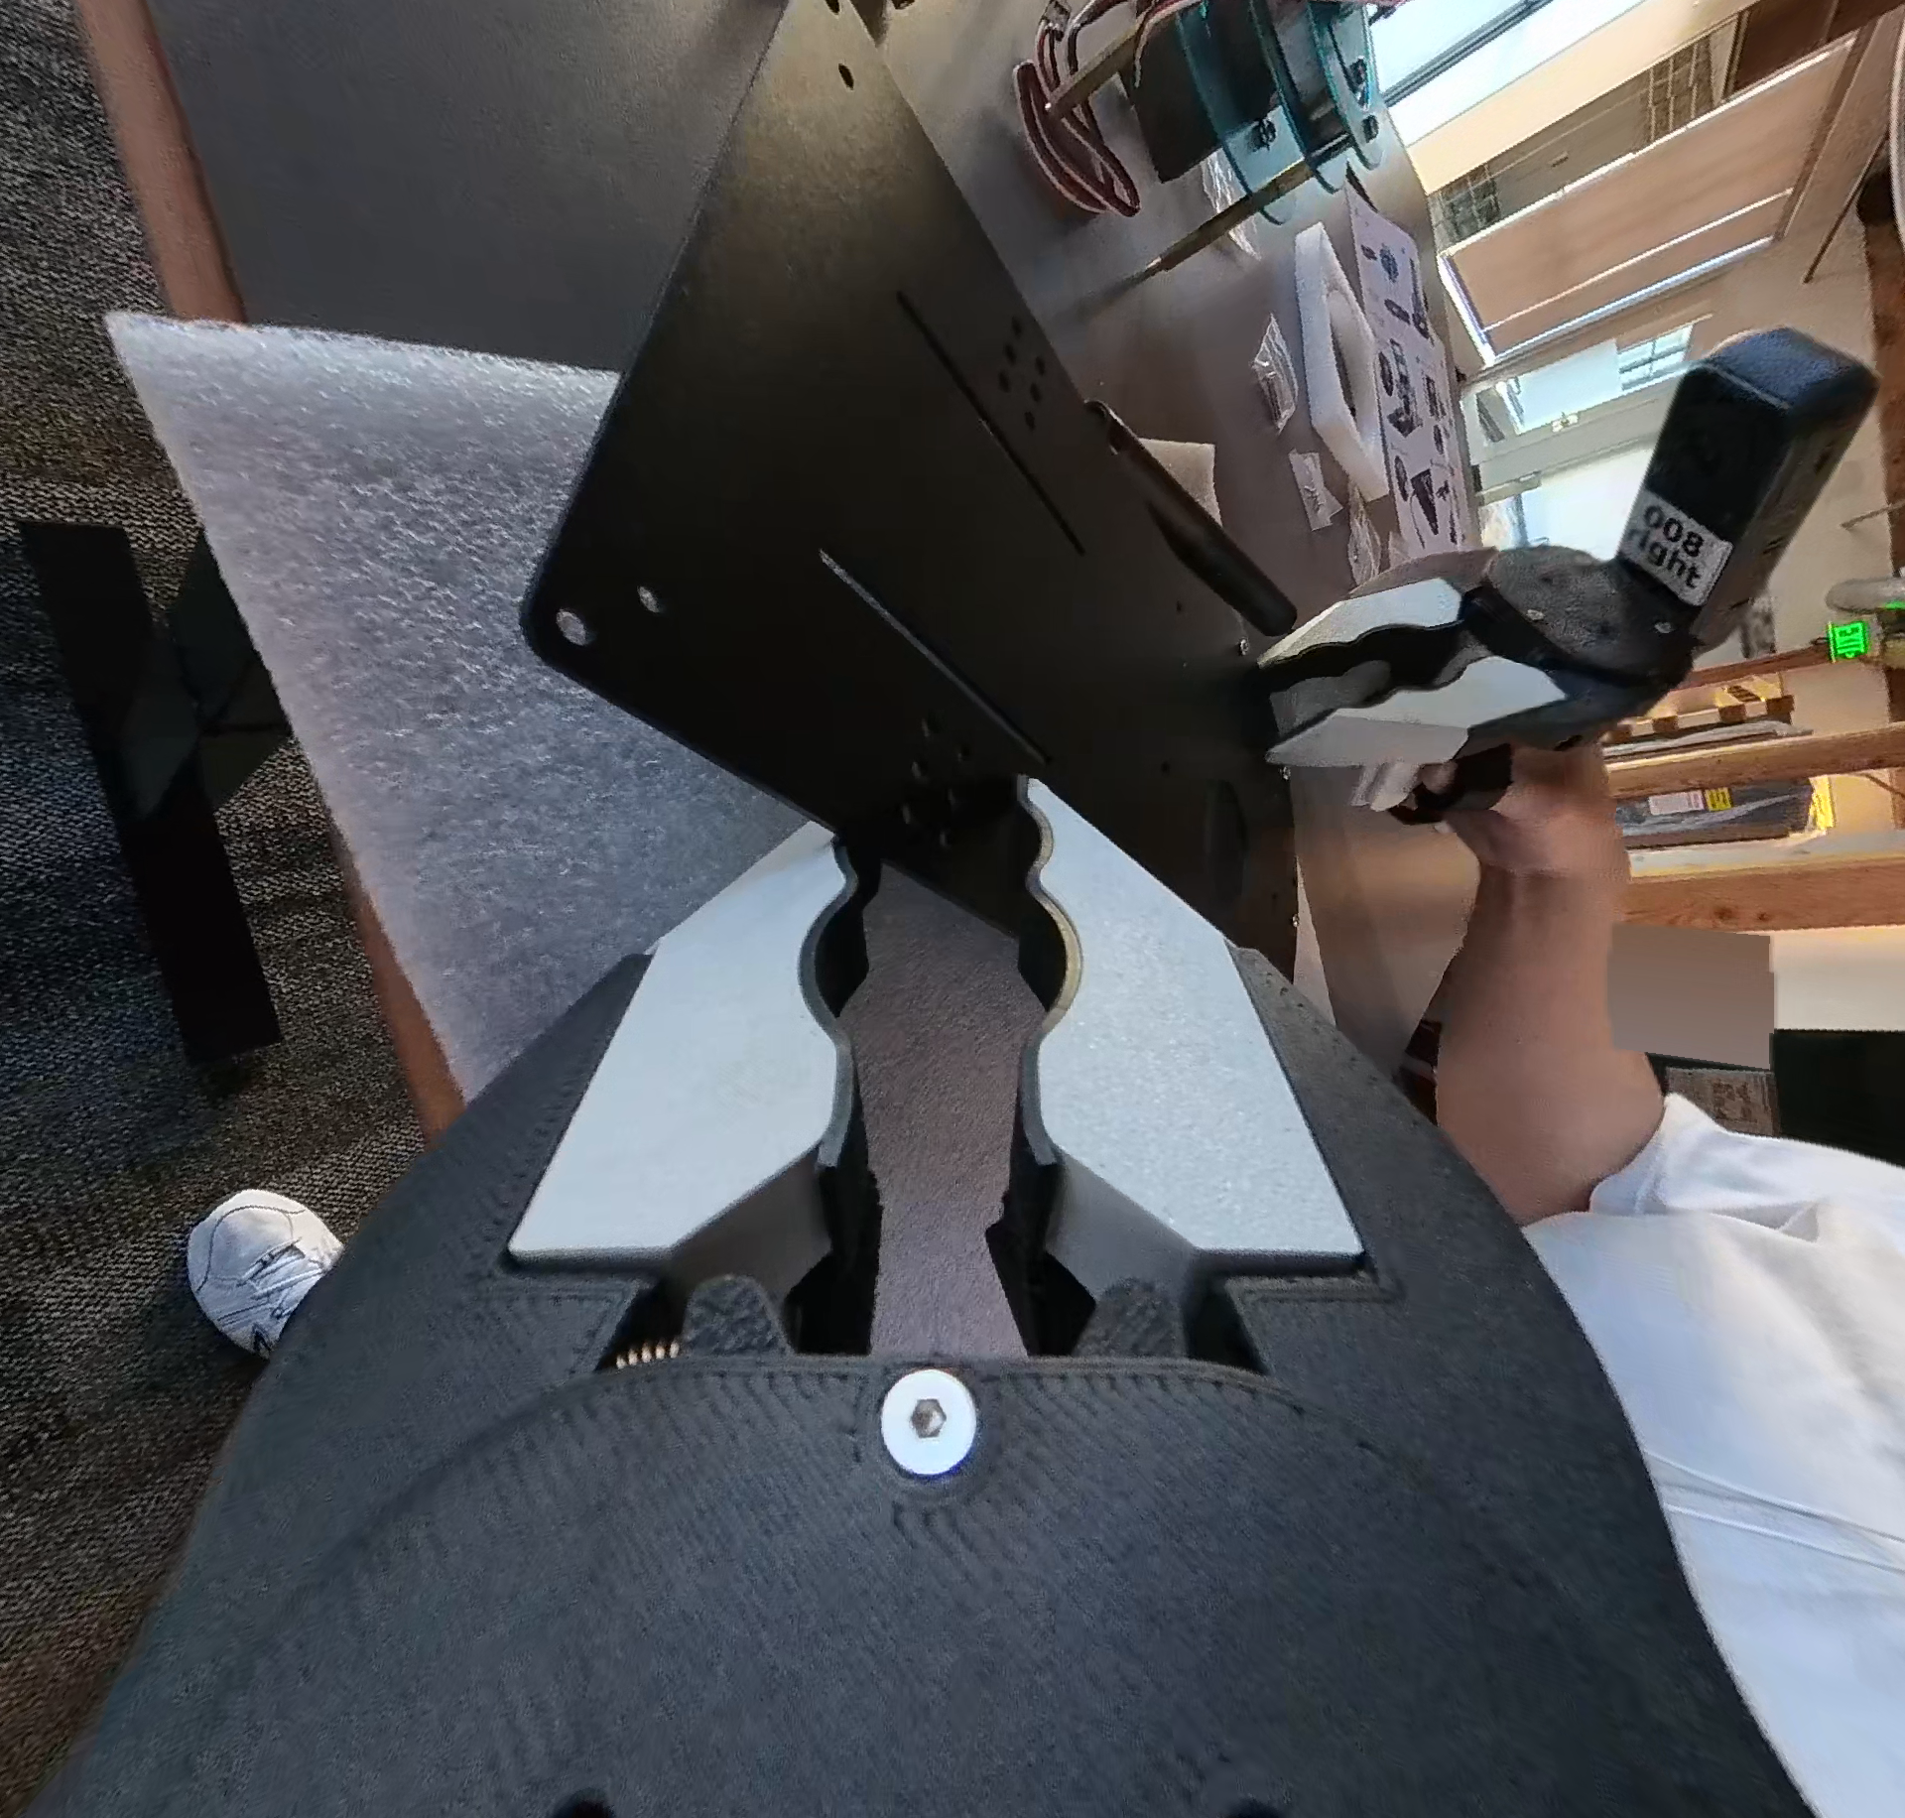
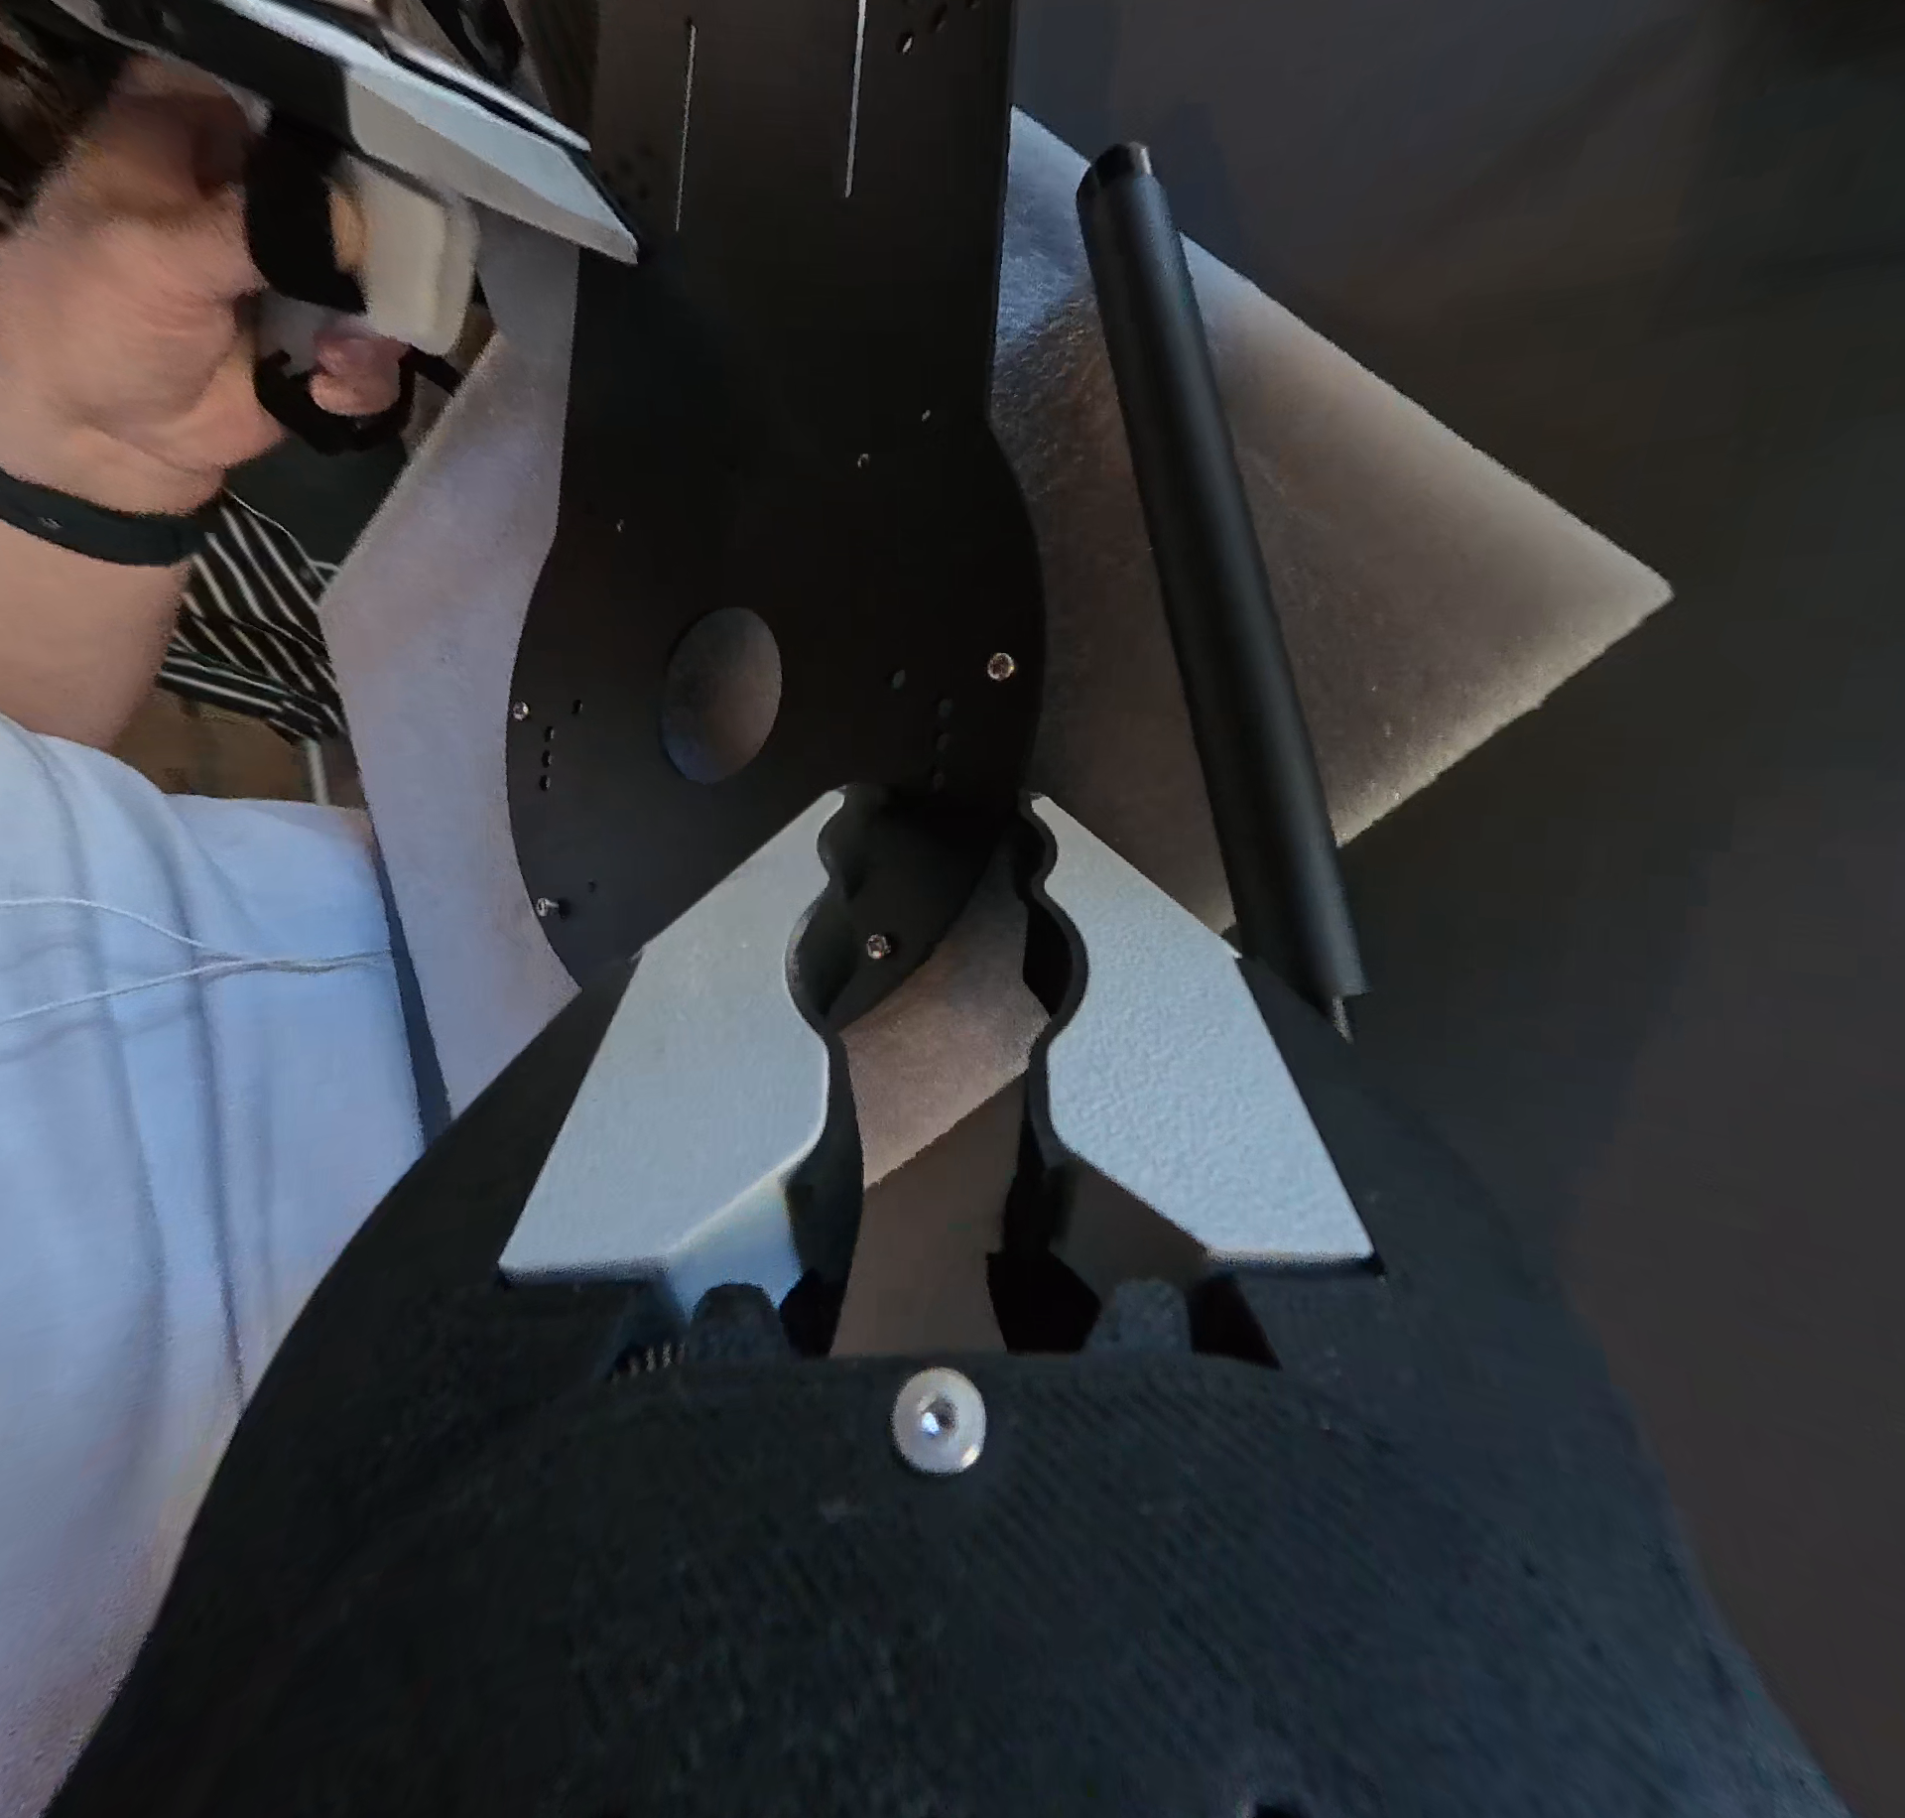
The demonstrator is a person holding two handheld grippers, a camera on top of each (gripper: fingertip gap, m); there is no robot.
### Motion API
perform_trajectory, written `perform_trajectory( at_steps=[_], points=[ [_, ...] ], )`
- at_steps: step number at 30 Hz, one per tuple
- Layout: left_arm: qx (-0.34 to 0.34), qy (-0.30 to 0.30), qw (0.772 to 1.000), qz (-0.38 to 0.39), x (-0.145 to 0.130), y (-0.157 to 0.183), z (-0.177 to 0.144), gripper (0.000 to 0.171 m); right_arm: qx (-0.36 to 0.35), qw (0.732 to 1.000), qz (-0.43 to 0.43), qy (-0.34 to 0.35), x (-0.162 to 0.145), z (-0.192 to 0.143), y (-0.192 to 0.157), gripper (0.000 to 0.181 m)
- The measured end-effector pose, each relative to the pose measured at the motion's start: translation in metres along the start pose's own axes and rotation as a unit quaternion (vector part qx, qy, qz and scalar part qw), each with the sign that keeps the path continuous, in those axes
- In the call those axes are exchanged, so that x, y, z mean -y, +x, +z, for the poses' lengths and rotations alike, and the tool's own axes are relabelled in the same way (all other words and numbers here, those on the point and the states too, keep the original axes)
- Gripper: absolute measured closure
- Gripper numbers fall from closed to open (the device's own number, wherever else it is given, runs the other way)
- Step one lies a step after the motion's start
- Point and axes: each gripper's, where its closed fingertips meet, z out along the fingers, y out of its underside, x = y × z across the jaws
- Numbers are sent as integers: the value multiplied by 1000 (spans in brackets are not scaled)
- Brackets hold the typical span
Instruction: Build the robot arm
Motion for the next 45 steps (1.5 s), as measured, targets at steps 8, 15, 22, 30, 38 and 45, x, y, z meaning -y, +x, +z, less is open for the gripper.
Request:
perform_trajectory(
  at_steps=[8, 15, 22, 30, 38, 45],
  points=[
    [0, 1, 1000, 0, 0, 0, 0, 149, -56, 994, -61, -68, -4, -1, -1, 149],
    [5, 0, 1000, 9, 0, 0, 1, 149, -106, 985, -118, -73, 15, -19, -4, 138],
    [9, -1, 1000, 10, -1, 0, 1, 148, -170, 926, -336, 13, 45, 7, -33, 130],
    [9, -7, 1000, 2, -1, 0, 1, 149, -193, 897, -397, 27, 36, 38, -39, 129],
    [6, -11, 1000, 1, -1, -1, 1, 149, -234, 834, -497, 46, 34, 45, -48, 160],
    [6, -12, 1000, 1, -1, -1, 2, 149, -275, 758, -591, 4, 31, 46, -40, 167]
  ],
)
